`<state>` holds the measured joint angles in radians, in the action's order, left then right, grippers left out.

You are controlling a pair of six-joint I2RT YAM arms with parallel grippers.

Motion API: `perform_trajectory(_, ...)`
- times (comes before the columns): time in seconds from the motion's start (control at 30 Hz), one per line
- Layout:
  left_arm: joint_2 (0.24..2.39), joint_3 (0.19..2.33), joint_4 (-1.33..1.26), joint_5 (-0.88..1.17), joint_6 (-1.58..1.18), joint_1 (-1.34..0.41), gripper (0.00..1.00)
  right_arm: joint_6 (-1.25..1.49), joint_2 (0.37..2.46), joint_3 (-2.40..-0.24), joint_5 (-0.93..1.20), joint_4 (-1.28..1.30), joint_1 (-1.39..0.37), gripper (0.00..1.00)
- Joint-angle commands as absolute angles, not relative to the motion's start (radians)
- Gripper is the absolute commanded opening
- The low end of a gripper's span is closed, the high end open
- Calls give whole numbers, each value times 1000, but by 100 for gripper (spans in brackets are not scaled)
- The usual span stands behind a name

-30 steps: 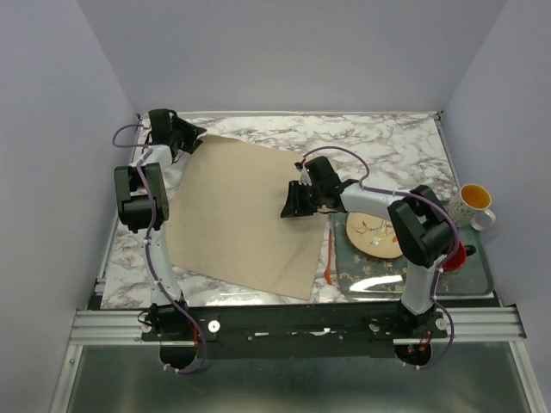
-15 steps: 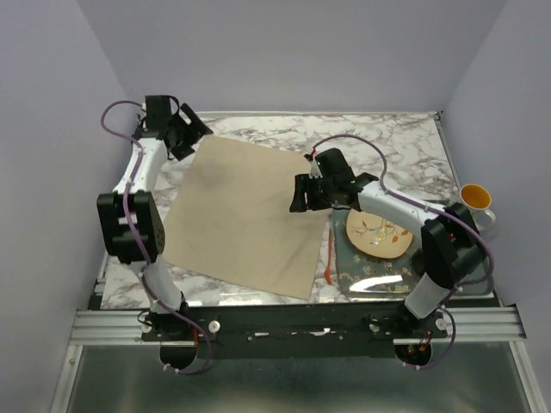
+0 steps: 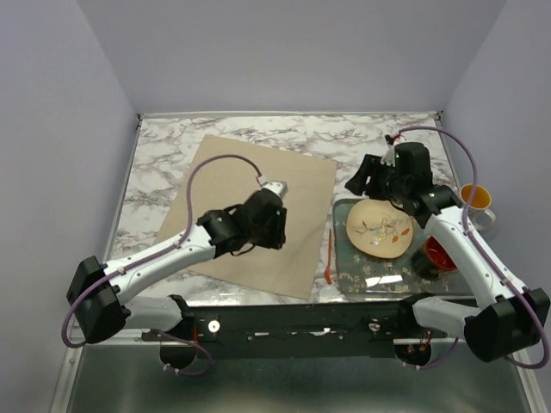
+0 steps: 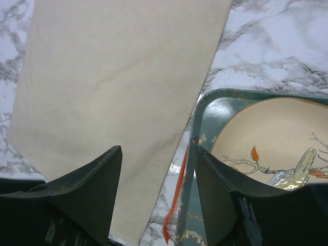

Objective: Fold the napkin, place the utensils inside, and roll it up
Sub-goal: Fold the napkin

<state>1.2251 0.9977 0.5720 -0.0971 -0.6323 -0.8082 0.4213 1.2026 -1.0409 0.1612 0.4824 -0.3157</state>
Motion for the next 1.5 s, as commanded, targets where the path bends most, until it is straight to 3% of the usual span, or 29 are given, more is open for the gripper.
perform_trajectory(0.0,1314,1000,612,-224,-667,-1089,47,399,1109,-1029,141,569,-266,67)
perform_trajectory(0.17,1539,1089,604,-149,-623,-1262,47,391,1069,-979,195,572,-245,67)
perform_trajectory(0.33,1631,1164,612,-135,-623,-1298,40,390,1014,-959,199,571,-241,67)
perform_trajectory(0.47,1683,1178,621,-100,-638,-1301,41,388,994,-954,201,572,-241,67)
perform_trajectory(1.47,1812,1137,597,-52,-589,-1322,46,394,957,-917,221,569,-241,67)
